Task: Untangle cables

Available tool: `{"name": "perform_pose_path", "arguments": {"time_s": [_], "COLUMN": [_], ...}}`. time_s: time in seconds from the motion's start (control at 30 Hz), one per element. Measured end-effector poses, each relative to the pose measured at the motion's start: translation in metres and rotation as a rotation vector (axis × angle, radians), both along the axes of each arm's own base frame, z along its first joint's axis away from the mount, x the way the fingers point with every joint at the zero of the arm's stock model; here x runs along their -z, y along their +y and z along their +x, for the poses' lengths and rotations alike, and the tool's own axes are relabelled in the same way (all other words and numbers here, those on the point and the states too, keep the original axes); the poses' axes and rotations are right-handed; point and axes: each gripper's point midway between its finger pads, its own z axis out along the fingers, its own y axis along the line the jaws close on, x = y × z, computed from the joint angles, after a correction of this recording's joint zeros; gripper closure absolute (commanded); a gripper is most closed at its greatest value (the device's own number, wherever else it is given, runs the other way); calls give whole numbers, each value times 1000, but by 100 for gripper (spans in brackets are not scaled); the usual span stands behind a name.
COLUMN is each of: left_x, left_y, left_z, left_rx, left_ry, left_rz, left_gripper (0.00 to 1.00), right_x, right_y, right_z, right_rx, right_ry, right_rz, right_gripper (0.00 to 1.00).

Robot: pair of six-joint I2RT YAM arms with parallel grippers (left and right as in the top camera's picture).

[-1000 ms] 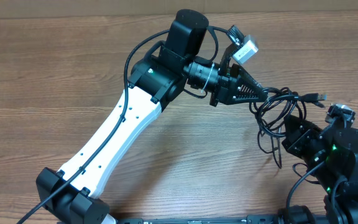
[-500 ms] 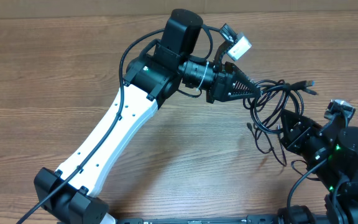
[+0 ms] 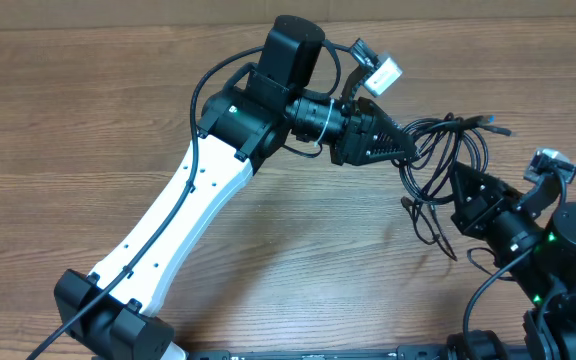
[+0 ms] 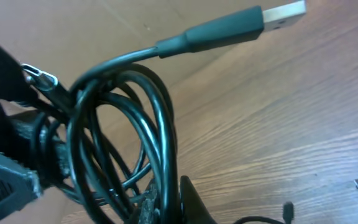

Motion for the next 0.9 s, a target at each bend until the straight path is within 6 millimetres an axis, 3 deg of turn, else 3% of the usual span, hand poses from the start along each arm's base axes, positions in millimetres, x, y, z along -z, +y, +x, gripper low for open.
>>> {"name": "perform_pose_path", "arguments": {"time_s": [0.17,0.37,0.43,0.5,0.67,0.9], "left_x": [0,2,8,18,33,36], "left_y": [0,0,1,2,6,7], "left_z": [0,1,4,10,23,27], "left_rx": [0,-9,-37,-86,-173,-201], "left_ry": [0,1,15,30,28,19], "left_rz": [0,8,40,91,165,182], "left_gripper": [66,73,69,56,48,47], "right_x": [-5,-11,-11,-11,-10,-10], "right_y": [3,7,7,7,6,5], "right_z": [1,1,1,2,2,3], "right_rx": [-17,-38,-40,-40,-30,-26], "right_ry": [-18,-43,-42,-41,-42,-42], "right_rz": [12,22,23,22,19,18], "right_gripper": [96,96,96,96,96,96]}}
